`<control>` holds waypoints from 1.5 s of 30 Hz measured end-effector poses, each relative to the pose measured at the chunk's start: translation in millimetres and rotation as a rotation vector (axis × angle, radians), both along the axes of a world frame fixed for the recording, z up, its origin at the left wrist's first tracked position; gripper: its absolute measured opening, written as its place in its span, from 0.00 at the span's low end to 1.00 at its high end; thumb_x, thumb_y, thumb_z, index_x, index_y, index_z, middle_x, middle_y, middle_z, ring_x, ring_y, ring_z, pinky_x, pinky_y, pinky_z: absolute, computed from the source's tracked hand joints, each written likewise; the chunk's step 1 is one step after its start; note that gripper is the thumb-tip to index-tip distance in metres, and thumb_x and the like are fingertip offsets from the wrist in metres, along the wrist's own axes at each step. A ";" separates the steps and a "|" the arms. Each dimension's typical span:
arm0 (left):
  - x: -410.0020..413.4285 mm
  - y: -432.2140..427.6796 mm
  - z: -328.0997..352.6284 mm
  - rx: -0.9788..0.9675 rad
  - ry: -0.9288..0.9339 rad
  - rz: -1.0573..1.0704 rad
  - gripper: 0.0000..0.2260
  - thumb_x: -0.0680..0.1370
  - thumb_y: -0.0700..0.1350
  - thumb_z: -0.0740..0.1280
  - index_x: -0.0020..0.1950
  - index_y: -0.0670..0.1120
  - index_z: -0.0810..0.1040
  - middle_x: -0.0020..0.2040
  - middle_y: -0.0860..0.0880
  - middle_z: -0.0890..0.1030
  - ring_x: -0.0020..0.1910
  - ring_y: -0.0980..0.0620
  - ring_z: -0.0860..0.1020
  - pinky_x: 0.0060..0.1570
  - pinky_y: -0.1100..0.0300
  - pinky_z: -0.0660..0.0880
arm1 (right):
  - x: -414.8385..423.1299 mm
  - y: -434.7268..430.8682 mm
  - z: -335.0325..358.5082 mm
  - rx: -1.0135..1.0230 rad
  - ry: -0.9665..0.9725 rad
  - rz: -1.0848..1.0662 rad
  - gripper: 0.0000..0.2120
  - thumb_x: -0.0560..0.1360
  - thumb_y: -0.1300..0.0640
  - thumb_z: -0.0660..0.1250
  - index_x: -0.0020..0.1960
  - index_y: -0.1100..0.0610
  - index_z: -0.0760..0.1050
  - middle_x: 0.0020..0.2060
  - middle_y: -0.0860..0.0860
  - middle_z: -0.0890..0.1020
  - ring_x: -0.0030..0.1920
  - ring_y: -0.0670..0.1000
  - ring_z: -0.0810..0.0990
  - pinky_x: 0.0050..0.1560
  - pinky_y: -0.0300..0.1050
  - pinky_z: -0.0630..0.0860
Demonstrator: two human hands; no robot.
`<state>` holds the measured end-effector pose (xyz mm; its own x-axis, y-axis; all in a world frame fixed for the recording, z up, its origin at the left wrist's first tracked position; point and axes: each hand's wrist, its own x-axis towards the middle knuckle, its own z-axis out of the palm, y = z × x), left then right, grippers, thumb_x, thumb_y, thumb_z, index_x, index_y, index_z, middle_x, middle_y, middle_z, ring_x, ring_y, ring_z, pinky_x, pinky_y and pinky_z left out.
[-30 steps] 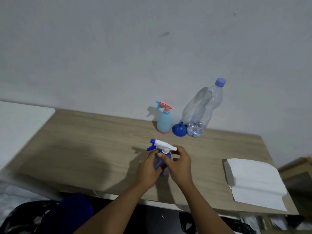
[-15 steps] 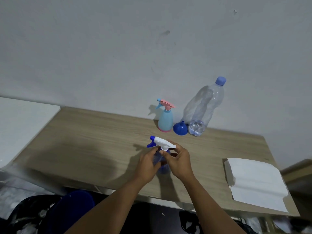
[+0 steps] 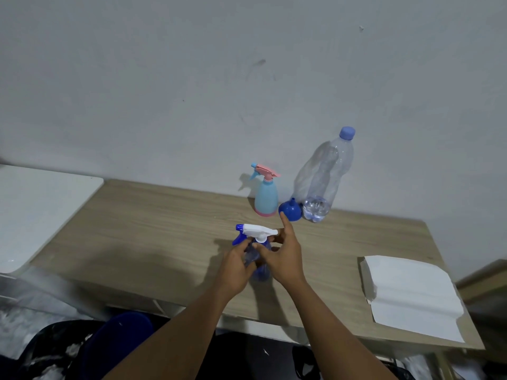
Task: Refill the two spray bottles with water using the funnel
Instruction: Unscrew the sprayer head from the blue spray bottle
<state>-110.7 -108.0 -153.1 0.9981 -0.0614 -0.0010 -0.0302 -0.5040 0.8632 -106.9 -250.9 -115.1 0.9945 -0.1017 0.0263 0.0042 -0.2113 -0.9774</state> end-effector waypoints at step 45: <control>9.9 33.1 -3.7 -0.034 0.051 -0.117 0.18 0.76 0.38 0.69 0.65 0.49 0.75 0.58 0.53 0.81 0.57 0.54 0.79 0.59 0.56 0.77 | -17.1 54.1 0.9 -0.164 -0.032 -0.225 0.46 0.73 0.57 0.76 0.78 0.42 0.48 0.49 0.33 0.82 0.56 0.33 0.79 0.53 0.30 0.75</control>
